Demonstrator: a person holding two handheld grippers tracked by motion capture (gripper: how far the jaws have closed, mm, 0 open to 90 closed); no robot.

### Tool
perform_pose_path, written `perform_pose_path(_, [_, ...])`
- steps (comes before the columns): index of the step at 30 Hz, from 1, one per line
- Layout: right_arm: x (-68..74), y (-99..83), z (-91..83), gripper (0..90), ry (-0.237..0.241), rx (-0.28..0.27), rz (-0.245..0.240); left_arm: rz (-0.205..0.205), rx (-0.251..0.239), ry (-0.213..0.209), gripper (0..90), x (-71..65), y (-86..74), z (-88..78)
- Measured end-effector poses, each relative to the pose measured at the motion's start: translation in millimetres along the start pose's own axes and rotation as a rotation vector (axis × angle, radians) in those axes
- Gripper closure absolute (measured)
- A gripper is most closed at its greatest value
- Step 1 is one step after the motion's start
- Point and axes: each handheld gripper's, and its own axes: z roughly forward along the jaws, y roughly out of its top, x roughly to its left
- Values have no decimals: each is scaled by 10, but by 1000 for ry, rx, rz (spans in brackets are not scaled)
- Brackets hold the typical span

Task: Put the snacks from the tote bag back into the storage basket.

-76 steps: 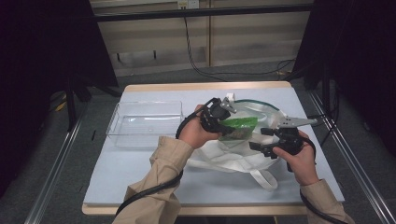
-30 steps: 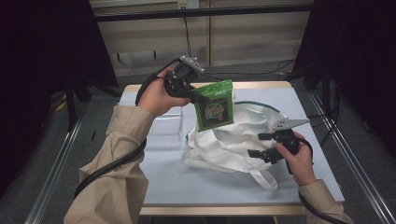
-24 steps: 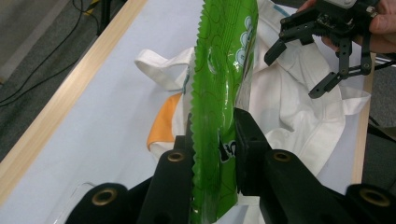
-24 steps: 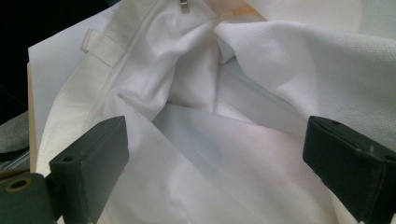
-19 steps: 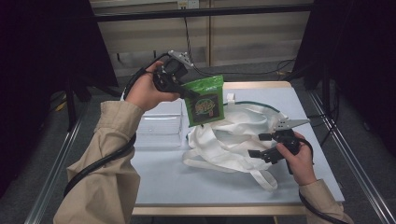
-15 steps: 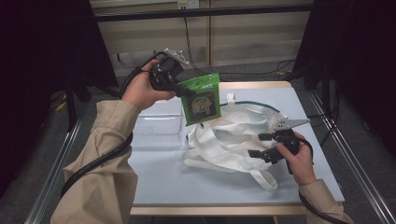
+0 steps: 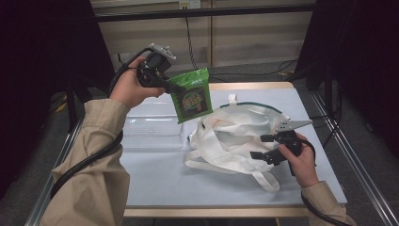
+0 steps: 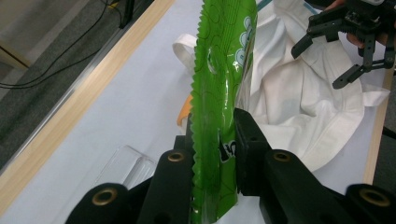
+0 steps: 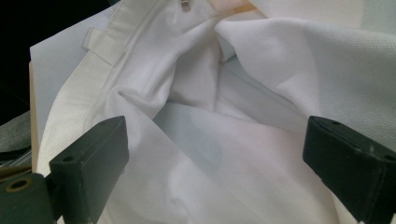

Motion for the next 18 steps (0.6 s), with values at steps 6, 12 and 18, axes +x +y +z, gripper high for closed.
perform_pose_path(6, [-3, -3, 13, 66, 4, 2, 3, 6, -2, 9, 790, 63, -115, -62])
perform_pose_path(12, [10, -3, 31, 67, 8, 3, 2, 34, 18, 15, 789, 159, -272, -74])
perform_pose_path(18, [8, -7, 40, 67, 10, 7, 1, 60, 39, 22, 789, 262, -413, -57])
